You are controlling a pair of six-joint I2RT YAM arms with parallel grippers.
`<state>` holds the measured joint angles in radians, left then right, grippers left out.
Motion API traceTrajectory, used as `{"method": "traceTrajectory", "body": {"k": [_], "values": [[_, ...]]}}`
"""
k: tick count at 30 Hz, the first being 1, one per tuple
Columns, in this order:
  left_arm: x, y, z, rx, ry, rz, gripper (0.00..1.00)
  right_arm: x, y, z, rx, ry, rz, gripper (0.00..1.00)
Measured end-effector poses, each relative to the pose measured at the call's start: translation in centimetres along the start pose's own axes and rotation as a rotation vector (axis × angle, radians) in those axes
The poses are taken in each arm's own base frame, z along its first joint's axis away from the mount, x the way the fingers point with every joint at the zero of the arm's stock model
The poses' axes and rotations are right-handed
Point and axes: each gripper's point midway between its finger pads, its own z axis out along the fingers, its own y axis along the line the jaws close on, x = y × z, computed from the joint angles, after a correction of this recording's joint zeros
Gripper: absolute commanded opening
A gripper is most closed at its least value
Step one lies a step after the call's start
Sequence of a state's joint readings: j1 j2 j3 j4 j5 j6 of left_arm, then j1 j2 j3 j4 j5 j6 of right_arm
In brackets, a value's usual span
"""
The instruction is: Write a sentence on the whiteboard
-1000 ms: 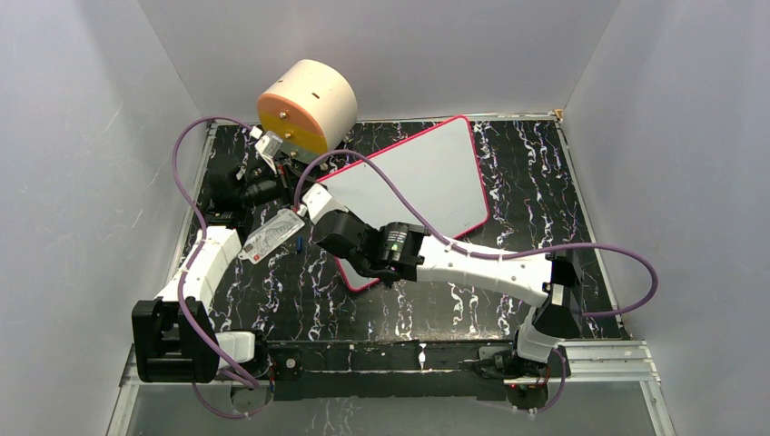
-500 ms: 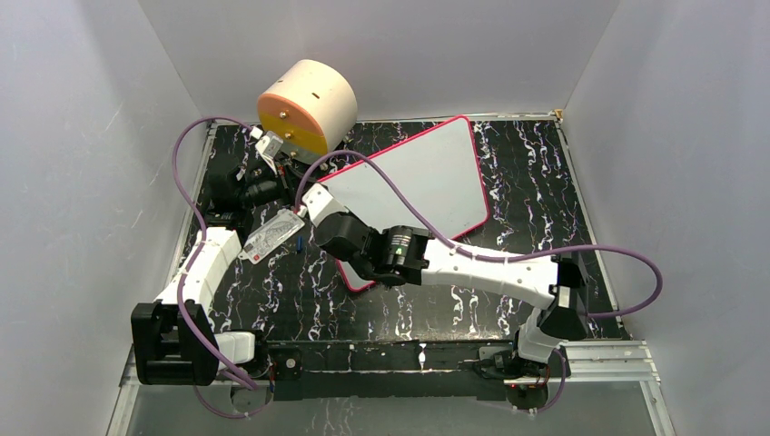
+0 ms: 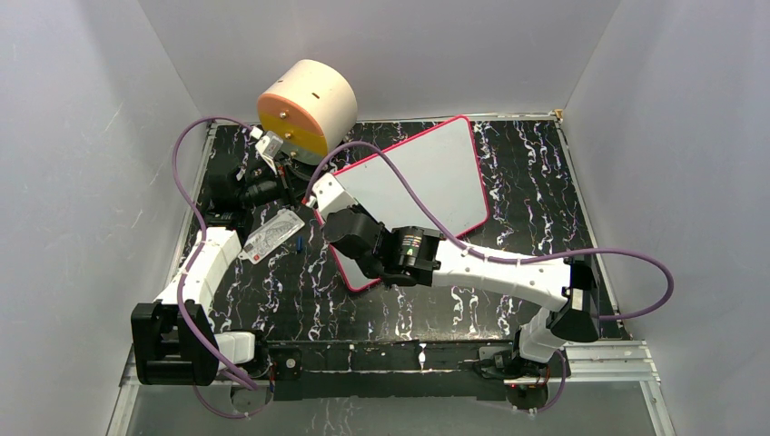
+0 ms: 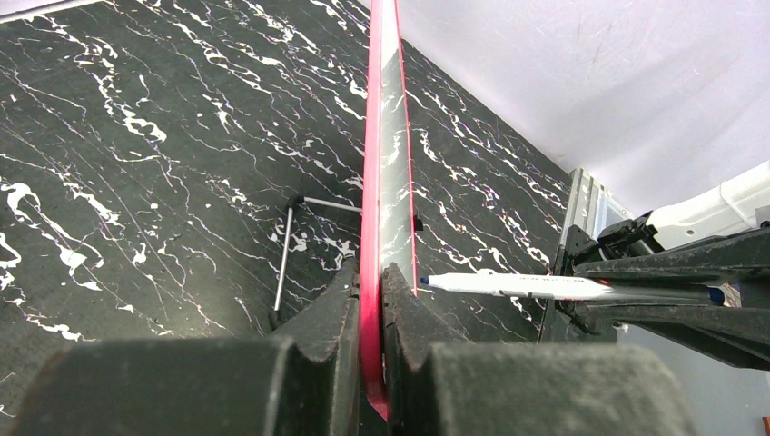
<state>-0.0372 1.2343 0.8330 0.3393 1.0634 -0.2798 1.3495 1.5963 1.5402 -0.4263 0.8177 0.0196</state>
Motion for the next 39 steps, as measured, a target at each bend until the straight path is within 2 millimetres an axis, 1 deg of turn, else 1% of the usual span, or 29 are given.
{"method": "traceTrajectory", "body": {"k": [10,16,22,29,39], "values": [[0.0,0.0,0.0,0.0,0.0,0.0,0.0,-0.6,-0.4,0.2,0.021,-0.022,0.018,0.0],[0.0,0.0,0.0,0.0,0.0,0.0,0.0,-0.7,-0.7,0.4,0.028,-0.023,0.021,0.0],[0.0,0.0,0.0,0.001,0.0,0.0,0.0,-0.5,-1.1,0.9,0.038,-0.016,0.02,0.0],[0.0,0.0,0.0,-0.001,0.0,0.0,0.0,0.0,-0.8,1.6,0.033,0.001,0.008,0.0],[0.0,0.1,0.0,-0.005,0.0,-0.001,0.0,0.5,-0.4,1.6,0.005,0.021,-0.011,0.0]]}}
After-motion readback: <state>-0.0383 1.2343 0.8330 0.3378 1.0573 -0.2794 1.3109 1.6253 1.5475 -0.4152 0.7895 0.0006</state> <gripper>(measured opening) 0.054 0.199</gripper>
